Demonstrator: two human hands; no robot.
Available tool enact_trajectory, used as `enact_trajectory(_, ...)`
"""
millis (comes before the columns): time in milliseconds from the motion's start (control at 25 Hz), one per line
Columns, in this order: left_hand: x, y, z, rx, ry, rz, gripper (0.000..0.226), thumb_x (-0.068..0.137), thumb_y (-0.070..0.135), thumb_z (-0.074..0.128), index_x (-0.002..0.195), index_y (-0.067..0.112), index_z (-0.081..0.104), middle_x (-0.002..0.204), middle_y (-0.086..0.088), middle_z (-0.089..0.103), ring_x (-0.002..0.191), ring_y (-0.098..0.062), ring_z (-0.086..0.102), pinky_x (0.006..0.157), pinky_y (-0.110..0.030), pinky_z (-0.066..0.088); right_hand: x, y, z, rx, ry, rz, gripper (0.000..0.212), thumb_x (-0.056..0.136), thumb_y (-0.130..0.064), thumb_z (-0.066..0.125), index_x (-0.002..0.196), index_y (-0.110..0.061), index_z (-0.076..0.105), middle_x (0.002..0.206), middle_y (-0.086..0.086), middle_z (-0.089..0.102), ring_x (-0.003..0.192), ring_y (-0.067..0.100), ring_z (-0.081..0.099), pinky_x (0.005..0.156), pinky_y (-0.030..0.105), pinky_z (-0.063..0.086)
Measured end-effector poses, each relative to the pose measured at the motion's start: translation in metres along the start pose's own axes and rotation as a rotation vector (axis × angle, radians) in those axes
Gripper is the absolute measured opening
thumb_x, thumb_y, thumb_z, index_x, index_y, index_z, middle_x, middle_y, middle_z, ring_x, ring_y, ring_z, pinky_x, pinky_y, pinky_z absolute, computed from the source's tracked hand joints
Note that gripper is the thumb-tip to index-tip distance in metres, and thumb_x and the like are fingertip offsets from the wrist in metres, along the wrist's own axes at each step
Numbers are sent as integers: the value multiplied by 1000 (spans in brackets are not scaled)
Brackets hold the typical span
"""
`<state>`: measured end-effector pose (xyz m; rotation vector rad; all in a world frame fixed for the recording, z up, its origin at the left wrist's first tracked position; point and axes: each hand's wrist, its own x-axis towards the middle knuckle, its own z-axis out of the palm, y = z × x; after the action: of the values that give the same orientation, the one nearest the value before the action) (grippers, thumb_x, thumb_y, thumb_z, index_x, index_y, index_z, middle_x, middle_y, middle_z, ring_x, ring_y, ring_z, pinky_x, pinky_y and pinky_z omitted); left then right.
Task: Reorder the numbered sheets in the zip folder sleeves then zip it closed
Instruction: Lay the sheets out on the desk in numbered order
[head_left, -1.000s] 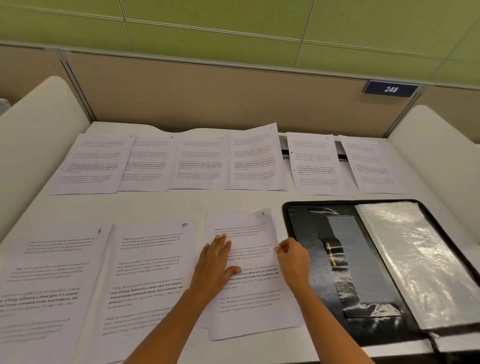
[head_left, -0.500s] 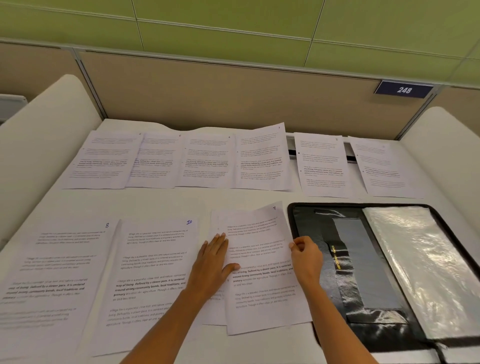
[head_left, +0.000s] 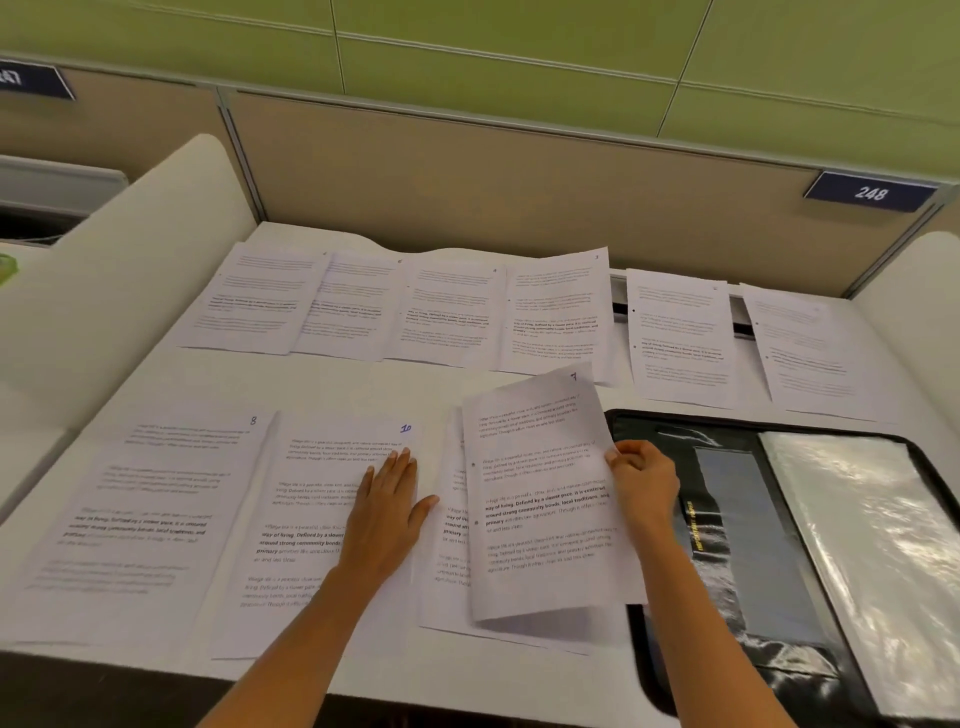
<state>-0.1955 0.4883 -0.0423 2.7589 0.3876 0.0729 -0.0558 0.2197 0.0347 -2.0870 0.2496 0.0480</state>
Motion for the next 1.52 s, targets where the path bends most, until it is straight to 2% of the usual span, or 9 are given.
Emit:
enact_trajectory(160, -2, 1, -1, -71, 83, -15, 97, 88, 73, -1, 144, 5, 40, 153, -8, 34, 145, -21, 25, 117, -35, 9, 5, -13, 3, 112, -40, 35, 9, 92, -17, 62, 100, -13, 66, 89, 4, 68, 80, 18, 63, 66, 26, 48)
enact_trajectory(320, 2, 7, -9, -287, 136, -107, 78, 92, 63, 18, 144, 10, 42, 151, -4, 39, 144, -17, 29, 120, -32, 8, 1, -22, 26, 171, -102, 67, 7, 91, -16, 63, 96, -12, 67, 87, 4, 68, 84, 22, 64, 77, 34, 53)
enact_trajectory(480, -6, -13, -26, -510, 203, -249, 68, 93, 68, 32, 140, 22, 49, 130, -1, 62, 126, -25, 52, 111, -48, 35, -26, -35, 66, 192, -185, 66, 8, 92, -16, 62, 98, -13, 67, 89, 4, 69, 83, 21, 64, 77, 32, 54)
enact_trajectory(560, -10, -28, -42, -557, 236, -310, 56, 95, 52, 47, 139, 19, 50, 118, -4, 69, 109, -23, 64, 95, -42, 51, -42, -46, 88, 206, -205, 79, 8, 92, -16, 62, 98, -14, 67, 90, 3, 69, 84, 20, 64, 79, 32, 53)
enact_trajectory(760, -19, -99, -88, -694, 378, -483, 51, 87, 27, 71, 134, 17, 54, 94, -2, 69, 82, -16, 65, 80, -36, 56, -84, -75, 155, 222, -256, 99, 7, 89, -17, 65, 95, -17, 67, 88, 0, 69, 86, 21, 65, 80, 35, 56)
enact_trajectory(960, -45, -199, -128, -634, 400, -551, 40, 89, 16, 68, 127, 17, 58, 91, -1, 65, 79, -17, 63, 68, -24, 50, -146, -95, 244, 197, -348, 148, 9, 88, -15, 66, 95, -13, 68, 90, 1, 70, 83, 19, 66, 75, 32, 56)
enact_trajectory(1080, -60, -256, -144, -567, 379, -589, 33, 92, 17, 64, 124, 14, 61, 99, -4, 67, 83, -20, 63, 68, -25, 49, -181, -105, 296, 169, -419, 150, 7, 86, -11, 67, 92, -9, 68, 90, 4, 71, 82, 21, 67, 76, 35, 57)
enact_trajectory(1240, -70, -305, -158, -474, 393, -613, 28, 94, 14, 60, 121, 9, 62, 104, -10, 68, 79, -17, 59, 60, -23, 45, -212, -116, 347, 90, -479, 133, 10, 82, -13, 73, 76, -17, 66, 82, 4, 71, 79, 24, 69, 76, 42, 59)
enact_trajectory(1520, -62, -351, -155, -353, 405, -563, 31, 96, 15, 56, 126, 8, 58, 111, -14, 66, 96, -30, 63, 78, -37, 50, -230, -127, 382, 46, -489, 145, 4, 84, -5, 72, 82, -3, 68, 78, 13, 72, 65, 28, 72, 63, 44, 61)
